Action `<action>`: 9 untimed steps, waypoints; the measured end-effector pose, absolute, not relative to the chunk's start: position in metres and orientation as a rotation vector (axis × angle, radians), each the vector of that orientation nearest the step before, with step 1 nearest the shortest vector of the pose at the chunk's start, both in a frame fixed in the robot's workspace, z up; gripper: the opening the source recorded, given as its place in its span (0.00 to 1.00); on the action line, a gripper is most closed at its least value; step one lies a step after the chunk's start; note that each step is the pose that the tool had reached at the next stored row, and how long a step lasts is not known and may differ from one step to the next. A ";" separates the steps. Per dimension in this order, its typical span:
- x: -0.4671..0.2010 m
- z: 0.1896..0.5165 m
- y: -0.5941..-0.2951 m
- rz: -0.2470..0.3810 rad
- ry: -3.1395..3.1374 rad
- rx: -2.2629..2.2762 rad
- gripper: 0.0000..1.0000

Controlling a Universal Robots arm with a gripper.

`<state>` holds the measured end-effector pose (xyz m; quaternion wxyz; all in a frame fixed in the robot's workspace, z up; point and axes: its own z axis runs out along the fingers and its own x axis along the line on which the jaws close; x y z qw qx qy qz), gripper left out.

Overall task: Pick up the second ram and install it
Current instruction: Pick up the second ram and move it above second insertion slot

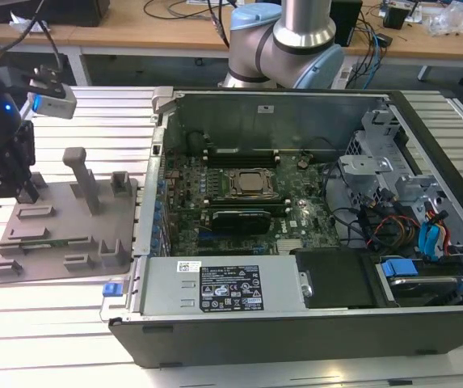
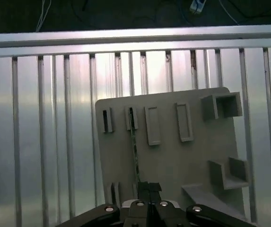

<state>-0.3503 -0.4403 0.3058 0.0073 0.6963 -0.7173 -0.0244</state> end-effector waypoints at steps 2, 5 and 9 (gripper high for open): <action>-0.350 0.306 -0.440 -0.076 -2.180 2.239 0.10; -0.350 0.306 -0.440 -0.075 -2.093 2.318 0.10; -0.350 0.306 -0.440 -0.073 -1.976 2.416 0.10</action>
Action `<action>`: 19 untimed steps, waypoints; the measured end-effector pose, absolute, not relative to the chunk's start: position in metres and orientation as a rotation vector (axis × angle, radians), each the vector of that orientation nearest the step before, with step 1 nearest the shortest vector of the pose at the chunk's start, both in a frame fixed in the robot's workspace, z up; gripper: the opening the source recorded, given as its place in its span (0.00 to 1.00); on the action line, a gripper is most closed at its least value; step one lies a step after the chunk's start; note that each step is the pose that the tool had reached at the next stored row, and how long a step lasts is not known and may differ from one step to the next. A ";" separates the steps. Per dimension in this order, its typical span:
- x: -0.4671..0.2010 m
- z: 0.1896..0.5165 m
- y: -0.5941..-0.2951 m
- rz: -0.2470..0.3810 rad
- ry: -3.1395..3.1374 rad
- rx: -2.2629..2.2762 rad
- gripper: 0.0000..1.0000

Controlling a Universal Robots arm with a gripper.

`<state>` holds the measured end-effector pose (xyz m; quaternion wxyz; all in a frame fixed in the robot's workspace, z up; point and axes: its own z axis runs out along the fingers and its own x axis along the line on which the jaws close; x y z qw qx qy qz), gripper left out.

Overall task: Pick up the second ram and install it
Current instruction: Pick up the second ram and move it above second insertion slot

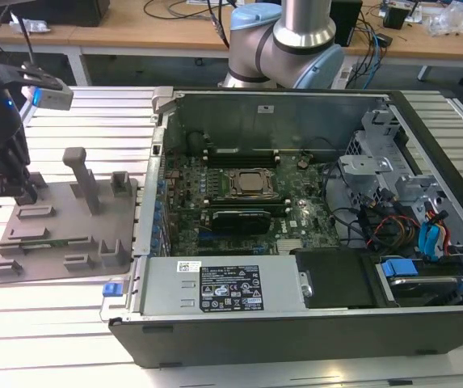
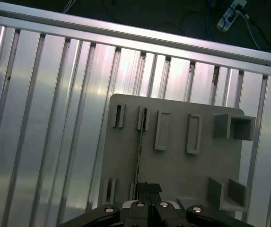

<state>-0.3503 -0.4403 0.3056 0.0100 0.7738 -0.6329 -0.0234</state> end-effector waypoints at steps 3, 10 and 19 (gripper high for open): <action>-0.350 0.306 -0.440 -0.072 -1.884 2.486 0.10; -0.350 0.306 -0.440 -0.069 -1.684 2.621 0.10; -0.350 0.305 -0.440 -0.069 -1.721 2.597 0.30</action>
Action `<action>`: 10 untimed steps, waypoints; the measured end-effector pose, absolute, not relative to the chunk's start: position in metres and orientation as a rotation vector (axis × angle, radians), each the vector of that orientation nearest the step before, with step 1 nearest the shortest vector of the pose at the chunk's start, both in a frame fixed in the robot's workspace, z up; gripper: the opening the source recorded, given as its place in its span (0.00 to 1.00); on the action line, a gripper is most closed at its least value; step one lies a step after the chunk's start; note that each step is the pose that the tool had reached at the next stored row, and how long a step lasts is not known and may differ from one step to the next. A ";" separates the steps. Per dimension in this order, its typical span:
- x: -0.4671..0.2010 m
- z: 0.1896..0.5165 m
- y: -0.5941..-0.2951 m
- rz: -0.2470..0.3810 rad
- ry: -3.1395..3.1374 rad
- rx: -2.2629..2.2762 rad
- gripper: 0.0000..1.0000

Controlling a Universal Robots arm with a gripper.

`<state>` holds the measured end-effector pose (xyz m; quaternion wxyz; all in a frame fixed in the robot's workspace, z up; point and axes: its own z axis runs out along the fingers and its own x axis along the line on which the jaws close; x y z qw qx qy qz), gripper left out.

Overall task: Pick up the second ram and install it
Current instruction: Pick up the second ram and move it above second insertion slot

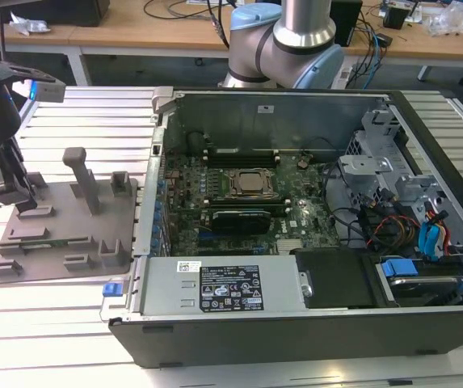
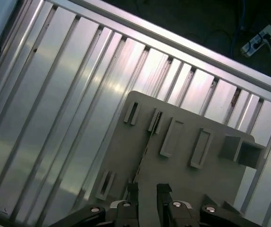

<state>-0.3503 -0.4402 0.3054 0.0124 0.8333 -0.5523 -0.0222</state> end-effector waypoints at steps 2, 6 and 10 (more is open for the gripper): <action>-0.350 0.305 -0.440 -0.070 -1.787 2.554 0.30; -0.350 0.304 -0.440 -0.073 -1.990 2.404 0.30; -0.350 0.304 -0.440 -0.075 -2.111 2.302 0.30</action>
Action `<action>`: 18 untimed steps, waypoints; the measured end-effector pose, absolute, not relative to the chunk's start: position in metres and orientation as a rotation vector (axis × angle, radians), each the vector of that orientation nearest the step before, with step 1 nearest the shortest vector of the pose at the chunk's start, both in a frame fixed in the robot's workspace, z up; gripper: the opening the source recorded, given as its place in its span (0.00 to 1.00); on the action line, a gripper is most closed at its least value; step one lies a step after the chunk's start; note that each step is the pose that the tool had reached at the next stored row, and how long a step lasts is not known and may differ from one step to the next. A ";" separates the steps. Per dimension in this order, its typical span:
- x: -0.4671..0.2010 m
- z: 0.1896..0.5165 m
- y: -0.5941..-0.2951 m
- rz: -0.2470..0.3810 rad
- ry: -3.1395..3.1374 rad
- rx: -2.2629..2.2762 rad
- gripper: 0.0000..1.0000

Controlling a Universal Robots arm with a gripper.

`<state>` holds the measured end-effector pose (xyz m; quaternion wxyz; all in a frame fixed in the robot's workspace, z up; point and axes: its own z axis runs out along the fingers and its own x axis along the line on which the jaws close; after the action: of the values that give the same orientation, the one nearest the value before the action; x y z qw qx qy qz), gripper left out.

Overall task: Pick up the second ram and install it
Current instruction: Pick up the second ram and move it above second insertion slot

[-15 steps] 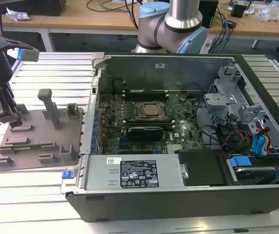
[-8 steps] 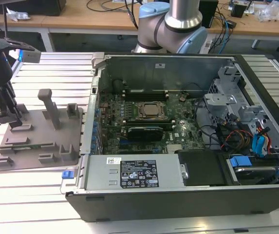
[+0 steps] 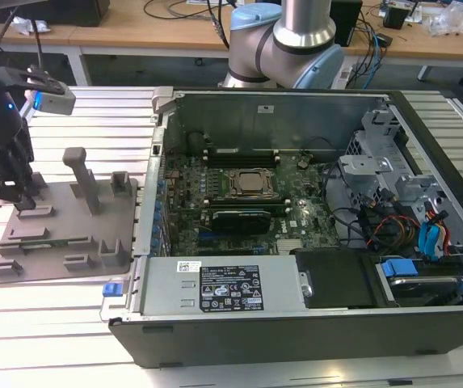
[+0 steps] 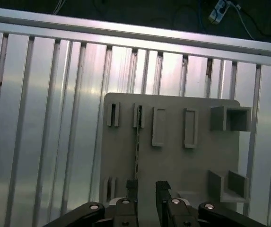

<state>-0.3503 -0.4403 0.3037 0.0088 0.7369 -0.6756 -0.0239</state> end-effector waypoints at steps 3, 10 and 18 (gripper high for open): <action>-0.350 0.303 -0.440 -0.075 -2.120 2.294 0.30; -0.352 0.281 -0.440 -0.073 -2.119 2.293 0.30; -0.352 0.270 -0.440 -0.073 -2.119 2.293 0.30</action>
<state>-0.3523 -0.4403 0.2698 0.0091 0.7342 -0.6785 -0.0235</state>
